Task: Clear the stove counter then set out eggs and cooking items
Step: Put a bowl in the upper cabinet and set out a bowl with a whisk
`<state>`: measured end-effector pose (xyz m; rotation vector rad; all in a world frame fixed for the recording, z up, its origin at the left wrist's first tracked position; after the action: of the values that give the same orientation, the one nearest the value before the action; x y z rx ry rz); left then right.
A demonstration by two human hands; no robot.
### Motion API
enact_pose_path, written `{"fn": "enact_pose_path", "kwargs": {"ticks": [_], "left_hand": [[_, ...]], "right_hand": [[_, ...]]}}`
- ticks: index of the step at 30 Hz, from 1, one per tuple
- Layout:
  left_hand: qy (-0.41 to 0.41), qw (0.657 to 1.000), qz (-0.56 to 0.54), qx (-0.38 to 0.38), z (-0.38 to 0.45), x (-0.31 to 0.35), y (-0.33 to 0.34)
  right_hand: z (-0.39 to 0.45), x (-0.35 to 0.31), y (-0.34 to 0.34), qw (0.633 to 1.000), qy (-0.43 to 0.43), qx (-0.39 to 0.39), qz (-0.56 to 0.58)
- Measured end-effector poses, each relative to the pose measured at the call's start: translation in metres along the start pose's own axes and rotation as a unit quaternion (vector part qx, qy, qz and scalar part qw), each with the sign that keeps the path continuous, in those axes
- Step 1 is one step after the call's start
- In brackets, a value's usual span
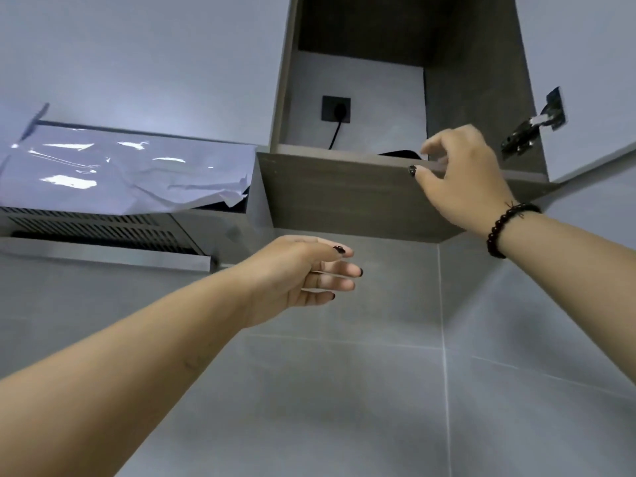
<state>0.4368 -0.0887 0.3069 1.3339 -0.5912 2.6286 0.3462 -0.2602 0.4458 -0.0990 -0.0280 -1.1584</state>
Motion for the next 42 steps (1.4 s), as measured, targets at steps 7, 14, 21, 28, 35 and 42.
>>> {"fn": "enact_pose_path", "kwargs": {"ticks": [7, 14, 21, 28, 35, 42], "left_hand": [[0.013, 1.000, 0.016, -0.014, -0.005, 0.005, -0.002], [0.007, 1.000, 0.008, -0.001, -0.006, -0.001, -0.012], [0.018, 1.000, -0.001, -0.004, -0.003, 0.013, -0.005], [0.022, 0.996, -0.087, -0.016, 0.021, 0.055, 0.019], [0.015, 0.968, -0.244, -0.059, 0.048, 0.107, 0.050], [0.051, 0.962, -0.259, -0.072, 0.045, 0.136, 0.076]], "right_hand": [[0.037, 0.004, 0.036, 0.990, -0.022, -0.064, -0.124], [0.055, -0.004, 0.045, 0.972, -0.081, -0.152, -0.162], [0.061, -0.014, 0.031, 0.948, -0.122, -0.158, -0.249], [0.053, -0.036, -0.028, 0.964, -0.163, -0.091, -0.189], [0.043, -0.046, -0.072, 0.971, -0.183, -0.043, -0.150], [0.004, -0.071, -0.098, 0.953, -0.283, 0.018, -0.110]]}}
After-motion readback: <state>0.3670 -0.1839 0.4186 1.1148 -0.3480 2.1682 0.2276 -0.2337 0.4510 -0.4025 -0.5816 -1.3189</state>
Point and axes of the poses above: each hand's wrist, its own z-axis towards the middle knuckle, its own y-axis out of the palm, x = y × z, the point moved 10 cm from there along z, towards the middle knuckle, and after that the axes turned 7 degrees about z, right-handed, at the moved point
